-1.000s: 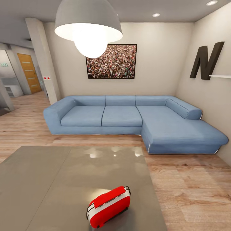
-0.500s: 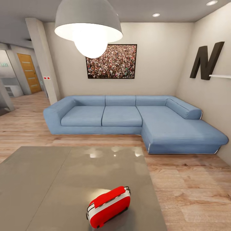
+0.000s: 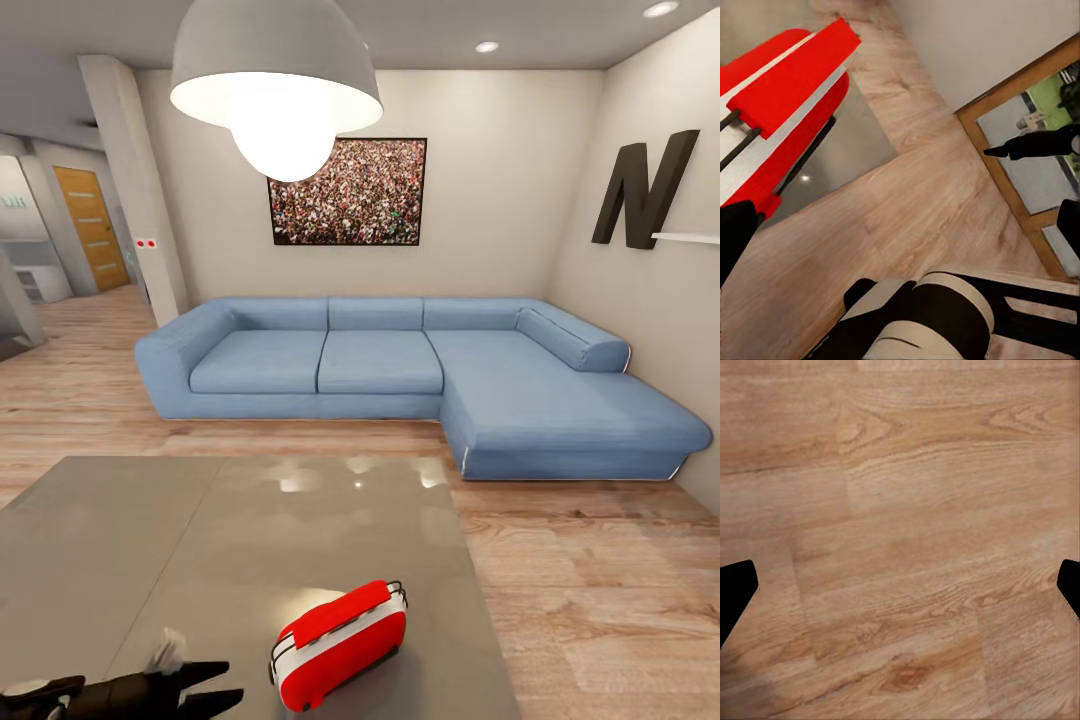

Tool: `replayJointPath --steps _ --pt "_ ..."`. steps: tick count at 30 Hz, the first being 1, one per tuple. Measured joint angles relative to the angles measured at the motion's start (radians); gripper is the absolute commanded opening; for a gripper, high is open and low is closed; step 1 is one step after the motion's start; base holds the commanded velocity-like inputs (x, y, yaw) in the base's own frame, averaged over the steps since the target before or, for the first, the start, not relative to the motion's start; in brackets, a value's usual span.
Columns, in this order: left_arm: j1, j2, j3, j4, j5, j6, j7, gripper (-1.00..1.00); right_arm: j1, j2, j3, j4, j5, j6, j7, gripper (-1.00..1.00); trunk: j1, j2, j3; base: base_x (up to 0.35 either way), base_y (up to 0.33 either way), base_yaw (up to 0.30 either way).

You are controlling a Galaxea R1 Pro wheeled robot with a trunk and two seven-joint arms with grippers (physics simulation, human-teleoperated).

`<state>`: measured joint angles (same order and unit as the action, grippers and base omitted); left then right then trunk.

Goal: Turn on the radio receiver that's on the table in the living room.

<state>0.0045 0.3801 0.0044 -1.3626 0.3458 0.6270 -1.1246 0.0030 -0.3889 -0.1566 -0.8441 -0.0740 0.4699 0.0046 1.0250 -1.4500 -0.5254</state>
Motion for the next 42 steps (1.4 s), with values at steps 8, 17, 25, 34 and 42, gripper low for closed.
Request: replayJointPath --steps 8,17,25,34,42 --pt "0.0 -0.036 -0.002 -0.139 -0.016 0.16 0.064 1.0 -0.003 0.0 0.001 -0.05 0.0 0.04 -0.006 1.0 0.0 0.0 0.0 0.0 0.0 0.0" --pt "-0.003 -0.084 -0.003 -0.156 -0.019 0.182 0.105 1.0 -0.013 0.0 0.003 -0.177 0.003 0.076 -0.003 1.0 0.0 0.0 0.0 0.0 0.0 0.0" --pt "-0.003 -0.087 -0.003 -0.157 -0.019 0.183 0.122 1.0 -0.017 0.0 0.008 -0.481 -0.001 0.222 0.003 1.0 0.0 0.0 0.0 0.0 0.0 0.0" --pt "-0.003 -0.086 -0.003 -0.156 -0.019 0.181 0.125 1.0 -0.171 0.103 0.144 -0.649 -0.003 0.428 0.008 1.0 0.0 0.0 0.0 0.0 0.0 0.0" --pt "-0.003 -0.087 -0.002 -0.156 -0.02 0.172 0.131 1.0 -0.194 0.138 0.239 -0.667 -0.003 0.449 0.073 1.0 0.0 0.0 0.0 0.0 0.0 0.0"
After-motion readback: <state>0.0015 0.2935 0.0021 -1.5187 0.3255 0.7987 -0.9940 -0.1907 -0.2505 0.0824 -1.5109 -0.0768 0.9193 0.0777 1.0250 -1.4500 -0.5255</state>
